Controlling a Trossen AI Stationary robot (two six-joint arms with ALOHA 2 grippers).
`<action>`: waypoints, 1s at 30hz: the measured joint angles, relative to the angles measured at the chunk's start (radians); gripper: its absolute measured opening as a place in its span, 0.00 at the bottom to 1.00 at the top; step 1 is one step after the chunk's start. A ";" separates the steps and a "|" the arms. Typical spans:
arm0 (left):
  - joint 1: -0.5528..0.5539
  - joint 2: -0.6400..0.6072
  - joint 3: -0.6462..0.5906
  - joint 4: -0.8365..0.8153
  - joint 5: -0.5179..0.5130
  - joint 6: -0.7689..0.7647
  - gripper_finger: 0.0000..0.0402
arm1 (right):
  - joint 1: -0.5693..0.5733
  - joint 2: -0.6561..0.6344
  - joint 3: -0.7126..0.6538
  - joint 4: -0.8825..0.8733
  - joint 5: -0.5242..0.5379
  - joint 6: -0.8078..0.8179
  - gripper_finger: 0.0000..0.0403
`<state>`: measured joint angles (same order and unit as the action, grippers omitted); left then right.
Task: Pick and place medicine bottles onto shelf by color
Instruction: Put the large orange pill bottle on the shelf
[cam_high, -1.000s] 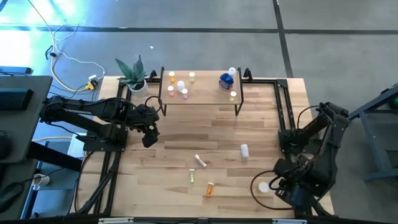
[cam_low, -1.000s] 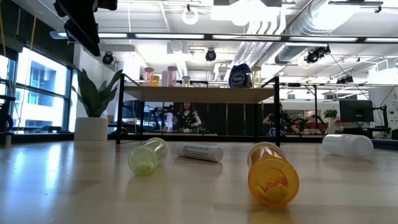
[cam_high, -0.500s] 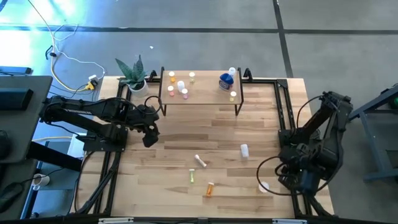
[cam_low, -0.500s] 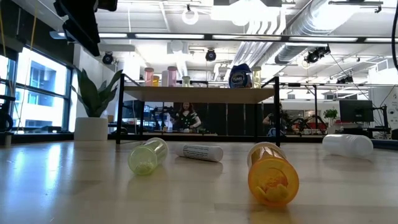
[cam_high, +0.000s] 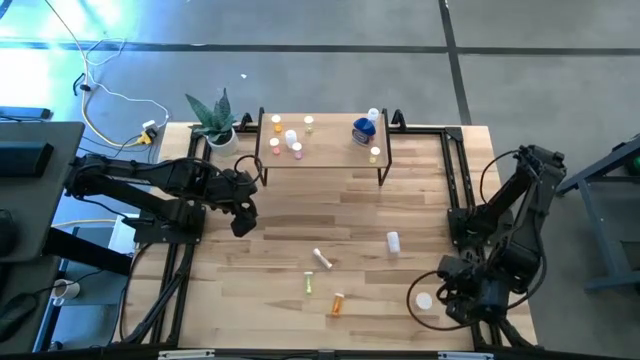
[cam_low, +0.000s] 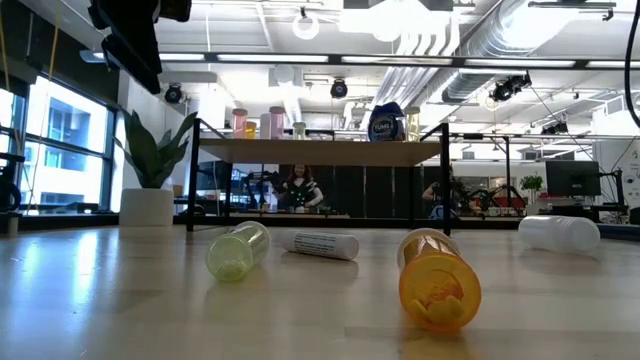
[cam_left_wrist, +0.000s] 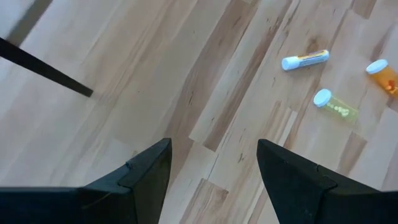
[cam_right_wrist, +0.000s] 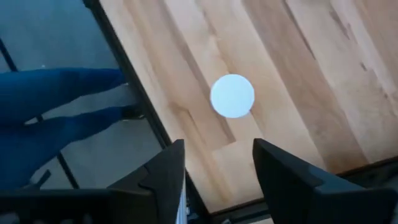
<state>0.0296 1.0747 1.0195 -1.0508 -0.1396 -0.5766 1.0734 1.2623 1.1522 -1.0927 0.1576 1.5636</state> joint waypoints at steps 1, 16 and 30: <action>0.000 0.005 0.001 0.000 0.002 -0.004 0.57 | 0.000 0.007 0.000 0.002 -0.002 -0.001 0.47; 0.000 0.045 0.000 -0.004 0.058 -0.015 0.57 | -0.079 0.232 0.000 0.050 -0.049 0.068 0.60; 0.000 0.045 0.000 -0.003 0.058 -0.015 0.57 | -0.156 0.350 0.000 0.067 -0.101 0.102 0.60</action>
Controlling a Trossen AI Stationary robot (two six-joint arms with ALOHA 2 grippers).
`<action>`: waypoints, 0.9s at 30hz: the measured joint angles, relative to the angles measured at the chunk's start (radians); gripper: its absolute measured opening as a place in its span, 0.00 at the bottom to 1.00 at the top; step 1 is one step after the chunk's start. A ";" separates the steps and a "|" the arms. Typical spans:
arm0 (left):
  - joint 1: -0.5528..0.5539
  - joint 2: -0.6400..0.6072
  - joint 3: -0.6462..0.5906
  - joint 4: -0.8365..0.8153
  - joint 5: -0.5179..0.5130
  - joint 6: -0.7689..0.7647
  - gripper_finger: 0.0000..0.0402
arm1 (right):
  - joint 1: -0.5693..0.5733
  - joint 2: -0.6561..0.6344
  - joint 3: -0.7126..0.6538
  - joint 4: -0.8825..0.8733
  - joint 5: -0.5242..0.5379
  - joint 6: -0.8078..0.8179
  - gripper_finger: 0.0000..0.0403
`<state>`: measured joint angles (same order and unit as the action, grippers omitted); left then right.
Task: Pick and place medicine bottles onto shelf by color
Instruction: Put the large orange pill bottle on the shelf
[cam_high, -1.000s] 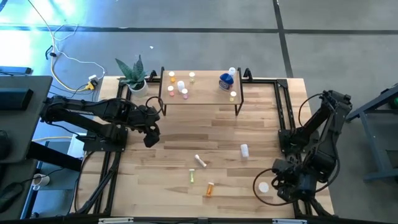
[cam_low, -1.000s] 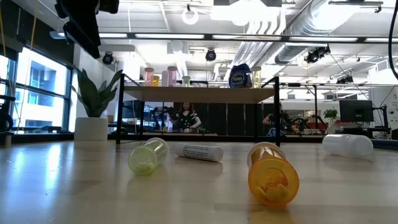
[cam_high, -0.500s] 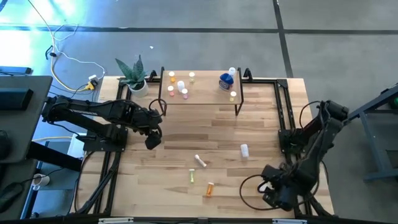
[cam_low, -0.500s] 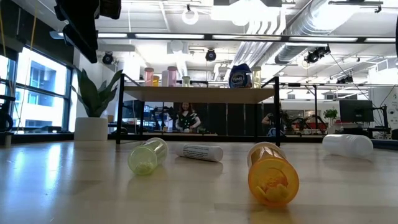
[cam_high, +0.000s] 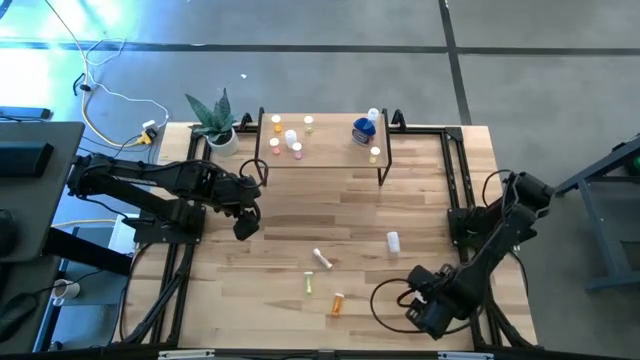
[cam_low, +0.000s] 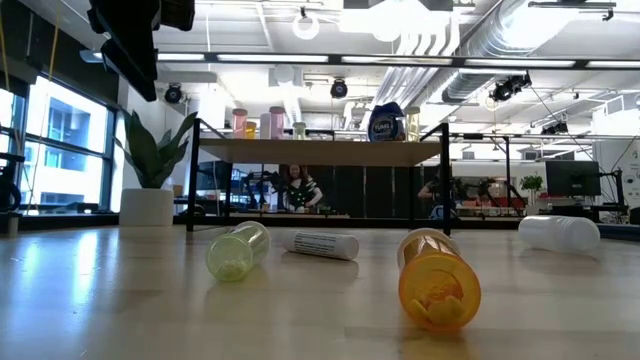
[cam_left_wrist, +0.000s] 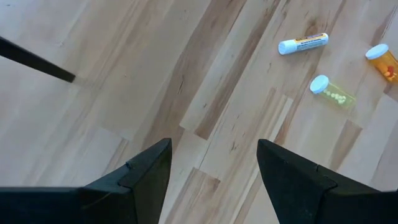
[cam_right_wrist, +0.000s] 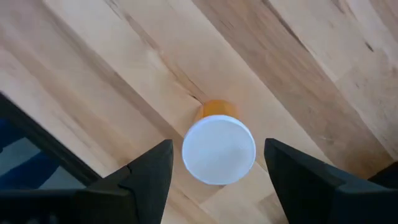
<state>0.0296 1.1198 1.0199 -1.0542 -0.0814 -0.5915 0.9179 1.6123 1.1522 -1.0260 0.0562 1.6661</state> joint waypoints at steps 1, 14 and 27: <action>0.000 0.000 0.000 0.000 0.000 0.000 0.57 | -0.005 0.007 0.000 0.000 -0.010 0.000 0.60; 0.000 0.000 0.000 0.000 -0.001 0.019 0.57 | -0.017 0.039 -0.058 0.041 -0.080 0.039 0.60; 0.000 -0.001 0.000 0.000 -0.008 0.037 0.57 | -0.035 0.035 -0.088 0.100 -0.181 0.033 0.54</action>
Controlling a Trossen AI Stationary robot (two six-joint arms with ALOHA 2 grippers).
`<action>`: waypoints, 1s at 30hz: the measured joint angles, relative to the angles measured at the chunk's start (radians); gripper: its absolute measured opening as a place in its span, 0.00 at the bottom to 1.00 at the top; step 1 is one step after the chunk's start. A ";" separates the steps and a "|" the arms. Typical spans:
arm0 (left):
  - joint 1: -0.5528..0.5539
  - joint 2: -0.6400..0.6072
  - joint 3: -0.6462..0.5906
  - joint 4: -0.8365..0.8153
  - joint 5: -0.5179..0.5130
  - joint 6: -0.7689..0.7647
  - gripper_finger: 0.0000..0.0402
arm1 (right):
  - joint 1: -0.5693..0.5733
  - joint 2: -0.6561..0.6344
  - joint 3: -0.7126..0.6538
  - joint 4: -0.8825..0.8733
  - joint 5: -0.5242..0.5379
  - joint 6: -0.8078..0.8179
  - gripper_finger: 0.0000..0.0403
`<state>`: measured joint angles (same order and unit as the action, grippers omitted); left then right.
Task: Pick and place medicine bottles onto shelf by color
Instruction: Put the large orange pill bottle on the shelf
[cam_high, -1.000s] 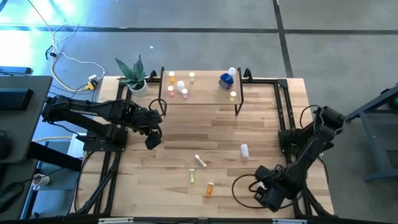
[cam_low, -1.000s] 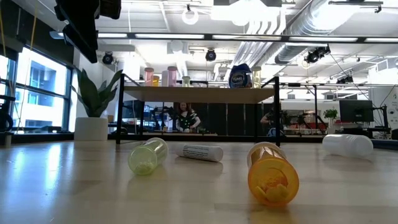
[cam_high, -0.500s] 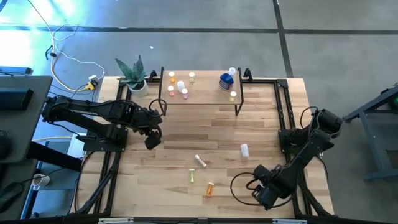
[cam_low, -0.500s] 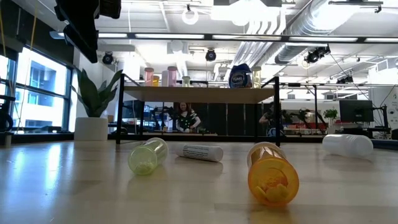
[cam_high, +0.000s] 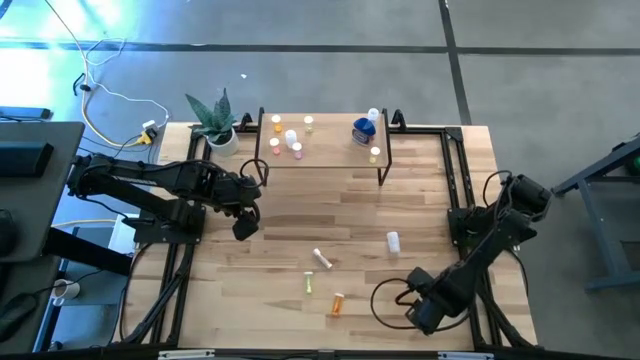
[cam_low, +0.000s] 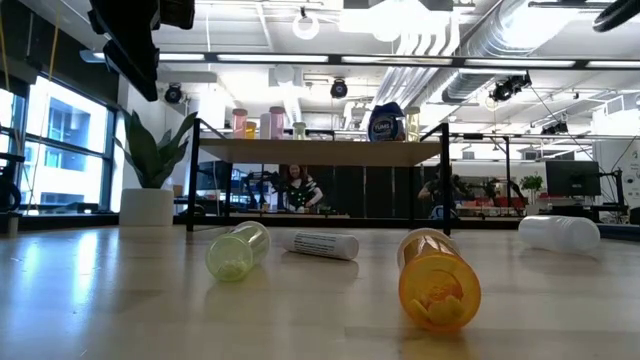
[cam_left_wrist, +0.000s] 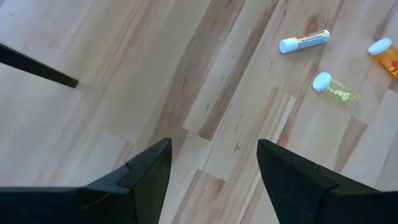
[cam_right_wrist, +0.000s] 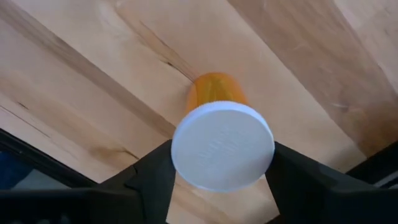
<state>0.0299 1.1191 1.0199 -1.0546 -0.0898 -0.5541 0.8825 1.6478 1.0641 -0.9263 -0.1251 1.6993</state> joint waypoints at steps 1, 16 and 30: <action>0.000 0.000 0.000 0.000 0.000 0.000 0.57 | -0.005 0.000 0.000 0.000 -0.007 -0.006 0.52; 0.000 0.000 0.000 0.000 0.000 0.023 0.57 | -0.114 0.000 0.012 0.017 -0.049 -0.139 0.47; 0.000 0.000 0.000 0.001 0.008 0.087 0.57 | -0.337 0.000 0.244 -0.105 0.045 -0.416 0.46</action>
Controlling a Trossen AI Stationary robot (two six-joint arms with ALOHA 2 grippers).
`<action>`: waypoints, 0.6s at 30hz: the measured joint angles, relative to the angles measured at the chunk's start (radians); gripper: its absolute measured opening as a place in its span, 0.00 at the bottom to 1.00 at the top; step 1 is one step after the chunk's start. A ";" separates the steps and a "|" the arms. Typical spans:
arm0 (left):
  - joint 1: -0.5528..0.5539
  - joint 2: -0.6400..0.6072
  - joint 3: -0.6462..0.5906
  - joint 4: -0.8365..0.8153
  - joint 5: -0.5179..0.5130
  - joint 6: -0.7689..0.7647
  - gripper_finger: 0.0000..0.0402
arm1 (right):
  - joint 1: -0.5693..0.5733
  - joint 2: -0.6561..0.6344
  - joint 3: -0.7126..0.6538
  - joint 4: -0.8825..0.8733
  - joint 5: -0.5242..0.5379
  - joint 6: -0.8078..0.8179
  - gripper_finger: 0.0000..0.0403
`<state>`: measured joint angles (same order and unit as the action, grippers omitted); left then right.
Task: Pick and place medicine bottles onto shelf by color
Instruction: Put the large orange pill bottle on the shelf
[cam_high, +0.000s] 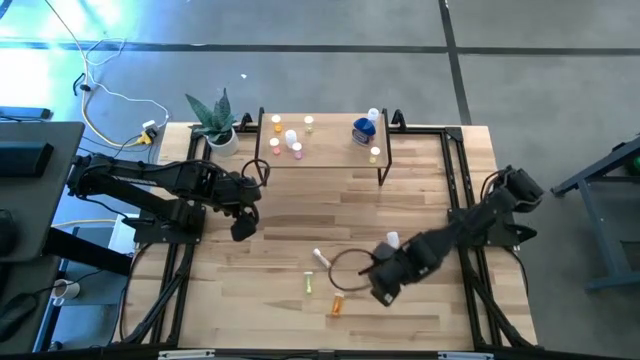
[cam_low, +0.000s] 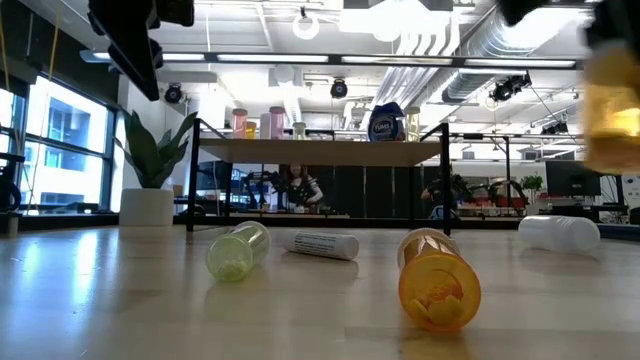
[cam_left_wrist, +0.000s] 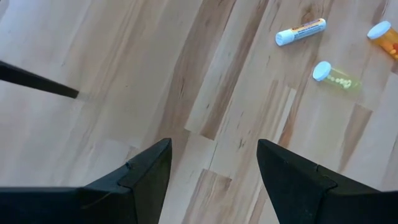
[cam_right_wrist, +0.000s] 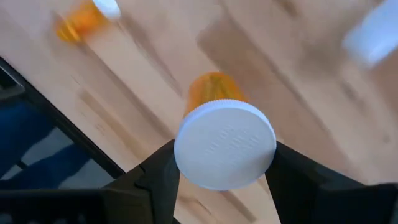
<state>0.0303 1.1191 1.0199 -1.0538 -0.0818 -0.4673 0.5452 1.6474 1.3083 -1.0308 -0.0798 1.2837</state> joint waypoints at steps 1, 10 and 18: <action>0.000 0.000 0.000 0.000 -0.001 0.012 0.57 | -0.023 0.000 0.019 -0.012 0.002 -0.026 0.46; 0.004 0.000 0.000 0.002 -0.025 0.117 0.57 | -0.234 0.000 0.182 -0.073 0.047 -0.233 0.46; 0.004 0.000 0.000 0.002 -0.088 0.242 0.57 | -0.404 0.000 0.327 -0.072 0.061 -0.346 0.46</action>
<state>0.0341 1.1191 1.0199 -1.0519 -0.1702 -0.2248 0.1408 1.6474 1.6357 -1.1030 -0.0184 0.9375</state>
